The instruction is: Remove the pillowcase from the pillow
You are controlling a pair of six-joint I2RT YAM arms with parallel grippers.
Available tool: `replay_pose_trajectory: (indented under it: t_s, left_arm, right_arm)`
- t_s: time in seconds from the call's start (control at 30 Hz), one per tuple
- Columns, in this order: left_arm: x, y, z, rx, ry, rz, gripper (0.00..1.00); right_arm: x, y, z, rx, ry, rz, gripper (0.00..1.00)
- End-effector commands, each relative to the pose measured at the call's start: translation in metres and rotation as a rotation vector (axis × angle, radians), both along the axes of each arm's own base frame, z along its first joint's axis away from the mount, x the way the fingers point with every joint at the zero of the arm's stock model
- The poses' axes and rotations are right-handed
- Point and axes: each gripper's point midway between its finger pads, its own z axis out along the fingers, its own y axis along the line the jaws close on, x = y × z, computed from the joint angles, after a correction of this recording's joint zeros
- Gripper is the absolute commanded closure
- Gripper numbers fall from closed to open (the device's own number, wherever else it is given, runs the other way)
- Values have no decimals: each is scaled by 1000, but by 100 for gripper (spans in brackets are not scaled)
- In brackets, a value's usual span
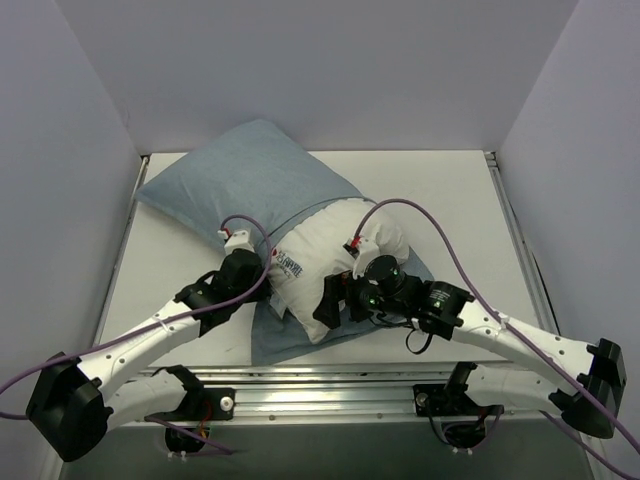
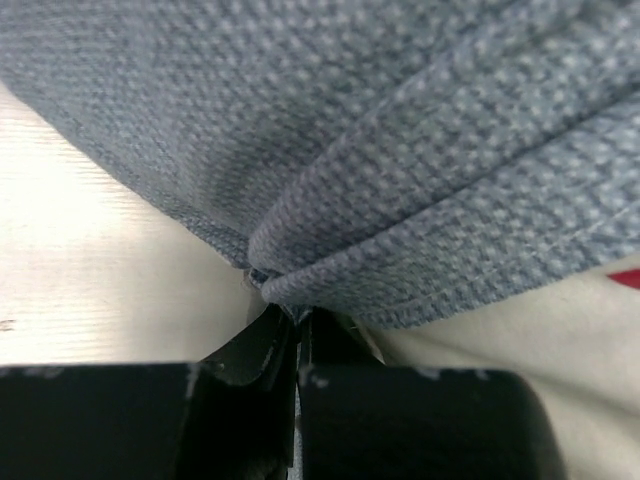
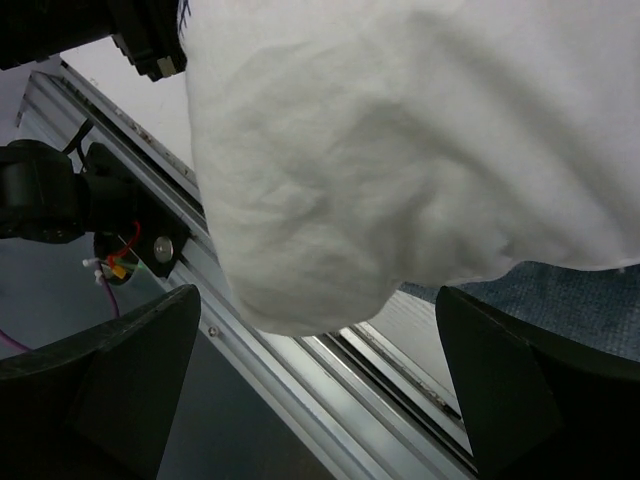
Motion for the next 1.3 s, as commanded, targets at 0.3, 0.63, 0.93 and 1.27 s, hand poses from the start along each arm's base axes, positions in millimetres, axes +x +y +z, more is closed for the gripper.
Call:
replay_pose_trajectory:
  t_s: [0.3,0.63,0.93,1.27]
  left_arm:
    - [18,-42,49,-130,-130,-44,98]
    - [14,-57,38,-149,-102,-93,98]
    - [14,-56,36,-140,-109,-94,98]
    - [-2,-44,80,-316,-280,-73,18]
  right_arm:
    - [24,-3,-52,-147,87,-169,0]
    - [61,12,-32,35,-8,-143,21]
    - [95,50,74,290,-275,-98,100]
    - [141,47,158,334,-473,-248,100]
